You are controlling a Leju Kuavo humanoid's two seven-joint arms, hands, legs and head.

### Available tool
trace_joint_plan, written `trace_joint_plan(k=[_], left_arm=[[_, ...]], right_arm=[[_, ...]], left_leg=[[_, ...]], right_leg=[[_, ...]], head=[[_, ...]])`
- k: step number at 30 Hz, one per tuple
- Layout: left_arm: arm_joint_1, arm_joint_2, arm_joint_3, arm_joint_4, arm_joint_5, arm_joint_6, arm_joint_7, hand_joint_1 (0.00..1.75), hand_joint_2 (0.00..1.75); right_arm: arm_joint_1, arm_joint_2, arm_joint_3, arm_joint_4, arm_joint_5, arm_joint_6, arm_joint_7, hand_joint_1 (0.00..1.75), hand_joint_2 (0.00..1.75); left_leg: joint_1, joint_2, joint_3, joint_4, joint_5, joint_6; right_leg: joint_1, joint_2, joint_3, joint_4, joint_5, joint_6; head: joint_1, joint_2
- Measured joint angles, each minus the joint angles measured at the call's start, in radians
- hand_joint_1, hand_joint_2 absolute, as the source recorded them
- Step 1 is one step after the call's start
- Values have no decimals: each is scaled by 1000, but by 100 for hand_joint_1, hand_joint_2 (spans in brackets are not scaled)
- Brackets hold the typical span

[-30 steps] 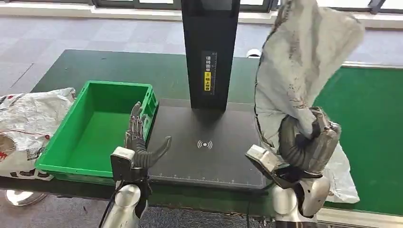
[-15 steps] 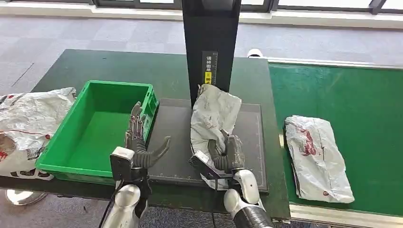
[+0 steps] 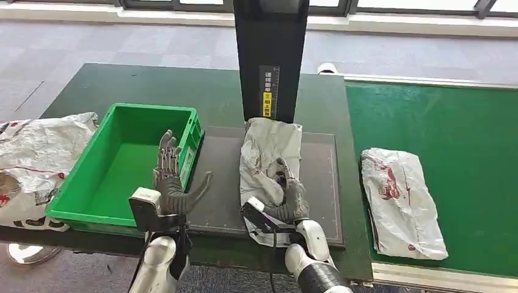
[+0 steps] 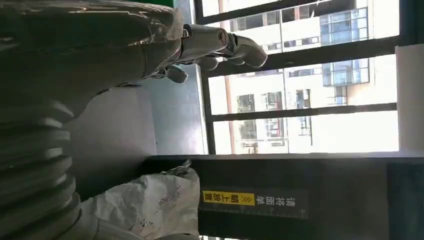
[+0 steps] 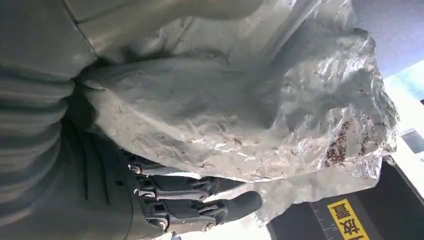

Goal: Moved the parcel from conveyor to table for the left to box.

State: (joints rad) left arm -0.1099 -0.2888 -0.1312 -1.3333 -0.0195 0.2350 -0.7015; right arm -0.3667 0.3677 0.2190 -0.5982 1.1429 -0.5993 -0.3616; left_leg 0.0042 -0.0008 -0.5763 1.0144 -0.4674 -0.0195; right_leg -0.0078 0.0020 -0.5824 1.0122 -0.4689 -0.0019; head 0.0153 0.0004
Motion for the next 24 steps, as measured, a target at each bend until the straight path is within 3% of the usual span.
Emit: trace_joint_plan(k=[4,7,10,12,17,24], left_arm=[[1,0,5,-3,0,0,0,0,175],[4,0,13,-8,8,8,0,0,175],[4,0,13,-10,-46,22,0,0,175],[3,0,11,-10,-87,44,0,0,175],[-16,0,-34,20,-197,102,0,0,175],[-226,-36,-68,297,-367,142,35,0,175]], right_arm=[[-1,0,0,7,-7,-7,-10,0,0],[30,0,-5,-58,-119,-86,-170,0,0],[124,-11,-40,-343,-234,-100,-311,0,0],[169,-18,-61,-580,-296,-106,-330,0,0],[234,-30,-95,-956,-360,-104,-338,0,0],[280,-36,-113,-1239,-401,-103,-338,0,0]], left_leg=[[0,0,0,0,0,0],[0,0,0,0,0,0],[0,-4,-2,1,0,0],[0,-3,-3,1,0,0],[-1,2,0,1,-2,1],[-2,4,1,2,-1,2]], right_leg=[[0,0,0,0,0,0],[0,0,-1,0,0,0],[-1,-3,-2,0,0,0],[-1,-3,-3,0,0,0],[-3,2,-3,0,0,1],[-3,3,-2,-1,2,2]], head=[[0,0],[0,0],[0,0],[0,0],[0,0],[0,0]])
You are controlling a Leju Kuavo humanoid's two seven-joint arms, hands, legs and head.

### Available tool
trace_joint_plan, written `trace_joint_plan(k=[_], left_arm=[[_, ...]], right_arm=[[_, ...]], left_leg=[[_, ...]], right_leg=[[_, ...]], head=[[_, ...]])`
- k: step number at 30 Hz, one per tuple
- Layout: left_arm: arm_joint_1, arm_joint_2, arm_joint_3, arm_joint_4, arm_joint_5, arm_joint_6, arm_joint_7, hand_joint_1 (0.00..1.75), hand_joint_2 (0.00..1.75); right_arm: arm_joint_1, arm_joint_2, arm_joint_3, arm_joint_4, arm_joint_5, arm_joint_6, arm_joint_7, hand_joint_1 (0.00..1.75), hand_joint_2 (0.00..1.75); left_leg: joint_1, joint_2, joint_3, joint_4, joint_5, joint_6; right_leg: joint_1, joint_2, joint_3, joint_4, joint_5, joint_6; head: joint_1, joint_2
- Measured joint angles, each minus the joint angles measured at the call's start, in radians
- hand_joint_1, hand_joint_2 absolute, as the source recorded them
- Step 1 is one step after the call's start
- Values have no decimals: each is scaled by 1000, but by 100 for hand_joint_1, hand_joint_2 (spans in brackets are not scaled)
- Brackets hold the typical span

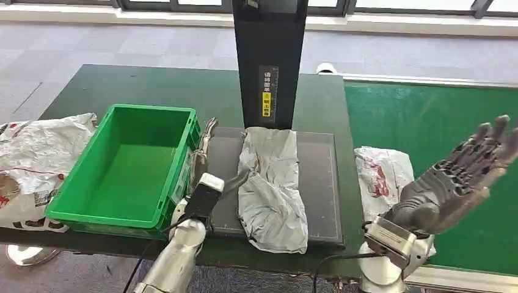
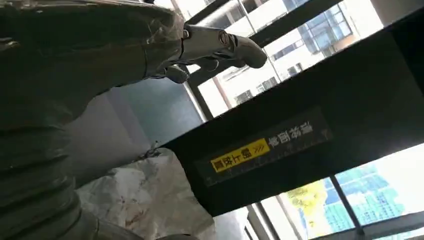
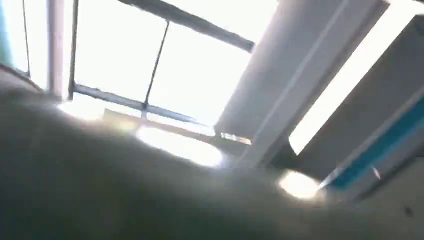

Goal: Moved the parcel from conveyor to table for the left to box.

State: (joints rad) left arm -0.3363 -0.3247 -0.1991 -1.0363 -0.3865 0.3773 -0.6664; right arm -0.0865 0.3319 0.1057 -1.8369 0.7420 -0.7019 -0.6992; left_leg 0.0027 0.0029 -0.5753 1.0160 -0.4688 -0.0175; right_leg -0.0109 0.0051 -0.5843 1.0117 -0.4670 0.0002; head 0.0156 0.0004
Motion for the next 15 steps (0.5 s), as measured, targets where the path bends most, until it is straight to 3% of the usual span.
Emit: trace_joint_plan(k=[8,15], left_arm=[[-137,-38,-10,242,-53,15,66,0,175],[-223,-42,-123,470,-277,-28,367,0,175]], right_arm=[[16,-3,-8,-101,-9,1,0,0,0],[27,-4,-15,-141,-10,1,1,0,0]], left_leg=[[0,0,0,0,0,0],[0,1,0,0,0,0]], right_leg=[[0,0,0,0,0,0],[0,1,0,0,0,0]], head=[[0,0],[0,0]])
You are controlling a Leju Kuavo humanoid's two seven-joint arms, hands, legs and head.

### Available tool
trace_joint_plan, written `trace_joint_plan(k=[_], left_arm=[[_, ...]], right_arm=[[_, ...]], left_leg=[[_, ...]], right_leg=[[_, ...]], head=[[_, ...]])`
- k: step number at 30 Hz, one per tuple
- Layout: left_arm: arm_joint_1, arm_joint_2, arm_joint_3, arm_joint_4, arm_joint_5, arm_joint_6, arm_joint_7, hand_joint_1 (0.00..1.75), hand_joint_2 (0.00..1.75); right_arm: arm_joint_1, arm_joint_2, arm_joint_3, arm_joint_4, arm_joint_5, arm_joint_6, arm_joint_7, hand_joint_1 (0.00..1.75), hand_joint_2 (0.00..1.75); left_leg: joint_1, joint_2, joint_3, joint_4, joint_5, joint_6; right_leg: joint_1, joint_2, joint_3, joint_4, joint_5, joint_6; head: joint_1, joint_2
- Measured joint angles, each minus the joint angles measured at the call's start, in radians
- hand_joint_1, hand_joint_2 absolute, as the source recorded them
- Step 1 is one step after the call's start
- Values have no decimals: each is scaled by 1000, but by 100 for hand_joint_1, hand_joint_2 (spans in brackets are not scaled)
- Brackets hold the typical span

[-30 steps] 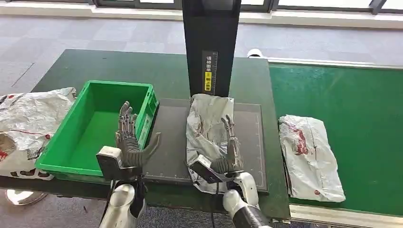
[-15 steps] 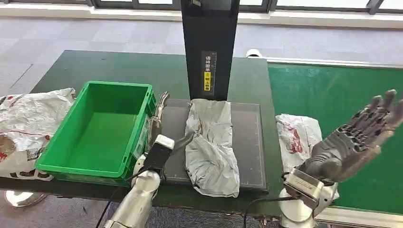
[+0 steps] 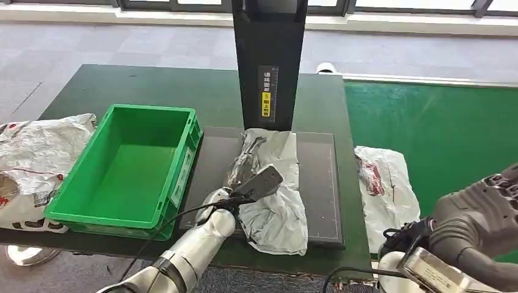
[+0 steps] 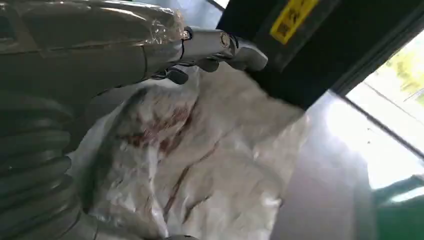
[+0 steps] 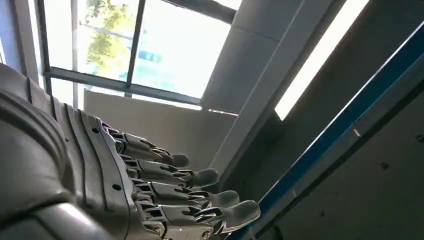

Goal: Moved the parcel from conveyor to table for the left to box.

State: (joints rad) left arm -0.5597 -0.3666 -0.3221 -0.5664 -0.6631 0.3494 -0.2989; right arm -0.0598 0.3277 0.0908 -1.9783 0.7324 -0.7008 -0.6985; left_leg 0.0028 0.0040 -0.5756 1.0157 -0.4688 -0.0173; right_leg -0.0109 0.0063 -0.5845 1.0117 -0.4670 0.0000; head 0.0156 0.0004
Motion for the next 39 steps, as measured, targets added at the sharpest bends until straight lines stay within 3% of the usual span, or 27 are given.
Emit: trace_joint_plan(k=[10,30,31,32,34,35,39], left_arm=[[-52,0,-193,153,-113,-35,222,0,175],[-83,0,-255,199,-117,-36,234,0,175],[-84,0,-255,200,-117,-36,234,17,175],[-84,0,-255,200,-118,-36,236,175,175],[-86,0,-257,202,-135,-42,254,175,175],[-87,0,-262,204,-148,-56,265,175,175],[-103,0,-307,222,-216,-133,322,175,175]], right_arm=[[3,0,-10,-13,5,0,2,0,0],[5,0,-11,-19,5,1,0,0,0],[5,0,-11,-19,5,1,0,0,0],[5,0,-12,-19,5,1,0,0,0],[5,0,-12,-19,3,1,0,0,0],[5,0,-13,-19,3,1,0,0,175],[5,0,-17,-19,2,1,0,0,175]], left_leg=[[0,-1,0,0,0,0],[0,-1,2,0,0,0],[0,-1,2,0,0,0],[0,-1,2,0,0,0],[0,-1,2,0,0,0],[0,-1,2,0,0,0],[0,-2,6,0,-1,1]], right_leg=[[0,-1,1,0,0,0],[0,-1,3,0,0,0],[0,-1,4,0,0,0],[0,-1,4,0,0,0],[0,-1,4,0,0,0],[0,-1,4,0,0,0],[0,-2,8,0,-1,1]], head=[[0,0],[0,0],[0,0],[0,0],[0,0],[0,0],[0,0]])
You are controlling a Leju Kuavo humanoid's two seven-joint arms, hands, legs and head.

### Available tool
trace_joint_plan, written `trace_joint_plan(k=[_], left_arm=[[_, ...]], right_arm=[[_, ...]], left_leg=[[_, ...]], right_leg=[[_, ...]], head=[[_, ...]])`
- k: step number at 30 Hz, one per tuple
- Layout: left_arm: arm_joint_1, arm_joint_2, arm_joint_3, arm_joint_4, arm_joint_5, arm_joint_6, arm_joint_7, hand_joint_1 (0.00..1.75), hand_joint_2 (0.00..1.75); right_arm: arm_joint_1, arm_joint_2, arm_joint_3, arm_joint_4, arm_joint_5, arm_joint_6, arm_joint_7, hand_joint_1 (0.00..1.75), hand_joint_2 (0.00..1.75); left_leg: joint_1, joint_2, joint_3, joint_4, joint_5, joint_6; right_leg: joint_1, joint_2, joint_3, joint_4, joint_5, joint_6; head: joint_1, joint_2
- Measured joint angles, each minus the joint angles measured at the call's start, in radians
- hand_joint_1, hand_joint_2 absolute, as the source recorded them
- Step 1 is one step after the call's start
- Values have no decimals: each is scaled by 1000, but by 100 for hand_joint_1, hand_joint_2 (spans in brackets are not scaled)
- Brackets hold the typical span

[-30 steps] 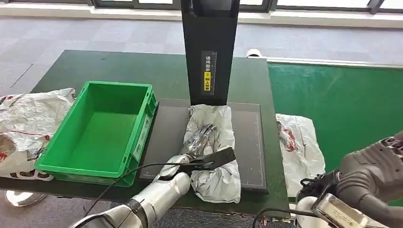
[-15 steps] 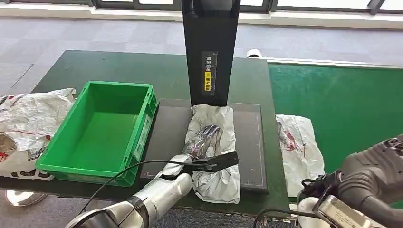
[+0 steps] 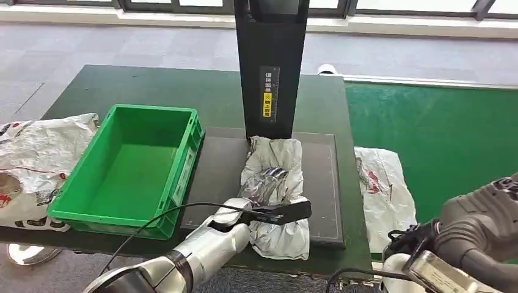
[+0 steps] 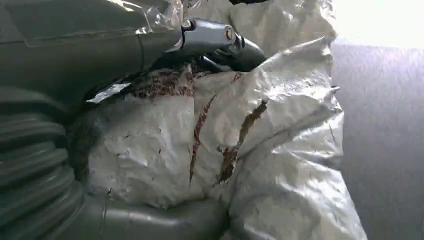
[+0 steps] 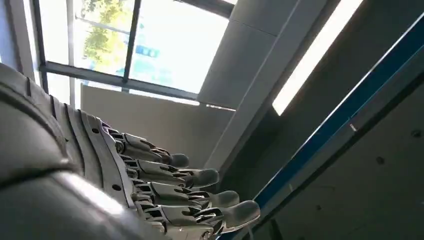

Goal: Moved the parcel from conveyor to table for the left to box.

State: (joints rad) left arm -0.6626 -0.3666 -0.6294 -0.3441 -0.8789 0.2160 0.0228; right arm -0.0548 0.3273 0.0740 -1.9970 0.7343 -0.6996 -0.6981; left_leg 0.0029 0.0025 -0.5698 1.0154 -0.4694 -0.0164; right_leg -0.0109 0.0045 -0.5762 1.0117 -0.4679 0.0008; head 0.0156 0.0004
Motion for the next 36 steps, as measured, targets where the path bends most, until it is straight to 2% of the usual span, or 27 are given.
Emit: trace_joint_plan(k=[1,2,6,10,22,23,25,27,29,33,36], left_arm=[[-2,0,-4,2,-8,-5,6,175,175],[-3,0,-10,4,-13,-5,13,175,175],[-5,1,-20,10,-30,17,36,175,175],[-3,21,-15,12,-38,130,43,175,175],[-7,61,-15,17,-127,184,109,175,175],[-6,62,-15,17,-139,201,110,175,175],[5,66,-14,11,-202,323,130,175,175],[56,85,21,-101,-382,439,171,175,175],[105,98,103,-283,-565,479,162,175,175],[167,106,271,-602,-601,486,83,175,175],[195,111,403,-813,-601,487,-22,175,175]], right_arm=[[0,0,-1,0,0,0,0,0,175],[0,0,-1,0,0,0,0,0,0],[1,0,-2,0,2,0,0,0,0],[1,0,-3,13,10,1,0,0,0],[1,0,-2,26,18,1,0,0,0],[1,0,-3,26,13,1,0,0,0],[5,0,-3,26,7,1,0,0,0],[15,-1,-3,26,3,0,0,0,0],[24,-2,-5,26,0,0,0,0,0],[25,-2,-5,26,-3,0,0,0,0],[38,-2,-7,25,-10,0,0,0,0]], left_leg=[[0,0,2,0,-1,0],[0,1,2,0,-1,0],[0,1,5,0,-2,1],[0,1,6,0,-1,0],[0,1,6,-1,-1,-1],[0,1,6,-1,-1,-1],[0,1,5,-1,-1,-1],[0,1,5,-1,-1,-1],[0,0,2,0,0,-1],[0,4,1,-1,0,-2],[0,4,0,-1,0,-2]], right_leg=[[0,0,1,0,0,0],[0,0,2,0,0,0],[0,0,5,0,0,0],[1,1,5,0,0,-1],[2,1,5,0,-1,-1],[2,1,5,0,-1,-1],[2,1,3,0,0,-1],[2,1,2,0,0,-1],[2,0,1,0,0,-1],[2,5,-2,0,0,-2],[2,5,-2,0,0,-2]], head=[[0,0],[0,0],[0,0],[0,0],[0,0],[0,0],[0,0],[0,0],[0,0],[0,0],[0,0]])
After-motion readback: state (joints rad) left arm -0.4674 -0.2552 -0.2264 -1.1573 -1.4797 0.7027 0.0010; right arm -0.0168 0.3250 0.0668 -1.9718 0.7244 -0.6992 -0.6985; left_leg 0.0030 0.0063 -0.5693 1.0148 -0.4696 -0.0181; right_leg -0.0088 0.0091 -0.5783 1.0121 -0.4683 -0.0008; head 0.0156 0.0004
